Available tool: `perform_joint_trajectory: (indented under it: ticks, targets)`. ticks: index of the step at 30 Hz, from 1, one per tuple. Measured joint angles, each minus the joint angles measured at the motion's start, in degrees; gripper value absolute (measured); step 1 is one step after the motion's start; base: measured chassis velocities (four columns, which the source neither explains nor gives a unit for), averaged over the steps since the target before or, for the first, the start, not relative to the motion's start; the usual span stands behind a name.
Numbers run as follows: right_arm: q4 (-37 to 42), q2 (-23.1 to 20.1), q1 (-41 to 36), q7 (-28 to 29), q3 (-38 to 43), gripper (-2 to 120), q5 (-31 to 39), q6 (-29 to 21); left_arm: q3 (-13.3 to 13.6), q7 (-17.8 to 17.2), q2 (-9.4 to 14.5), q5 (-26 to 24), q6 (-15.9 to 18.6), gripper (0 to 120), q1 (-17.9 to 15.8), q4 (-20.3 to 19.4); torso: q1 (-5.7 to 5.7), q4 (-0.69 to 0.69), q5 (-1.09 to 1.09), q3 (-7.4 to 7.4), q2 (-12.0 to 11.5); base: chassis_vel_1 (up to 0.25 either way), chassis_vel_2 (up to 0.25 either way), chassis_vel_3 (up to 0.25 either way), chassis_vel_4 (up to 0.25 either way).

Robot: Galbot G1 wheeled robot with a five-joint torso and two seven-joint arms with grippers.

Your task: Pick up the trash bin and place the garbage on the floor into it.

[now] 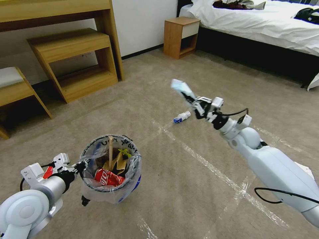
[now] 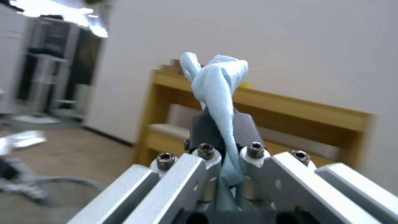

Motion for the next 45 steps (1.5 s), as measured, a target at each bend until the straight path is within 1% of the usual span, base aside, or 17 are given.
perform_joint_trajectory:
  ticks: [1,2,5,6,8,9,13,14,17,32,45]
  targets:
    - [0.3,0.2,1.5,-0.5,-3.0,0,0.0,0.0,0.0,0.0,-0.1,0.0,0.0,0,0.0,0.0,0.0,0.0,0.0,0.0,0.0,0.0,0.0,0.0,0.0]
    - [0.3,0.2,1.5,-0.5,-3.0,0,0.0,0.0,0.0,0.0,-0.1,0.0,0.0,0,0.0,0.0,0.0,0.0,0.0,0.0,0.0,0.0,0.0,0.0,0.0]
    - [0.4,1.5,5.5,-0.9,-10.5,0,-0.8,0.2,0.0,0.1,-0.3,0.1,-0.1,0,-0.1,0.0,0.0,0.0,-0.01,0.0,0.0,0.0,0.0,0.0,0.0]
    - [0.4,1.5,5.5,-0.9,-10.5,0,-0.8,0.2,0.0,0.1,-0.3,0.1,-0.1,0,-0.1,0.0,0.0,0.0,-0.01,0.0,0.0,0.0,0.0,0.0,0.0]
    - [-0.2,3.1,8.1,-0.9,-15.5,0,-1.9,0.5,0.0,0.1,-0.4,0.2,-0.1,0,-0.1,0.0,0.0,0.01,-0.01,0.0,0.0,0.0,0.0,0.0,0.0]
    - [-0.2,3.1,8.1,-0.9,-15.5,0,-1.9,0.5,0.0,0.1,-0.4,0.2,-0.1,0,-0.1,0.0,0.0,0.01,-0.01,0.0,0.0,0.0,0.0,0.0,0.0]
    - [-1.3,5.9,10.5,-0.6,-22.9,0,-3.1,0.8,-0.1,0.2,-0.4,0.2,-0.1,0,-0.1,0.1,0.0,0.0,-0.01,0.0,0.0,0.0,0.0,0.0,0.0]
    - [-1.3,5.9,10.5,-0.6,-22.9,0,-3.1,0.8,-0.1,0.2,-0.4,0.2,-0.1,0,-0.1,0.1,0.0,0.0,-0.01,0.0,0.0,0.0,0.0,0.0,0.0]
    - [-2.6,7.1,11.2,-0.7,-26.4,0,-4.0,1.3,-0.1,0.2,-0.4,0.2,-0.1,0,-0.1,0.2,0.0,-0.01,0.0,0.0,0.0,0.0,0.0,0.0,0.0]
    - [-7.6,10.7,13.5,-2.0,-34.3,0,-6.0,3.0,0.2,0.2,-0.9,0.5,-0.1,0,0.2,0.2,0.0,0.0,0.0,0.0,0.0,0.0,0.0,0.0,0.0]
    - [-10.6,12.1,12.6,-2.8,-35.7,0,-7.2,3.9,0.8,0.2,-1.7,1.3,-0.1,0,0.6,-0.3,0.0,-0.01,0.01,0.0,0.0,0.0,0.0,0.0,0.0]
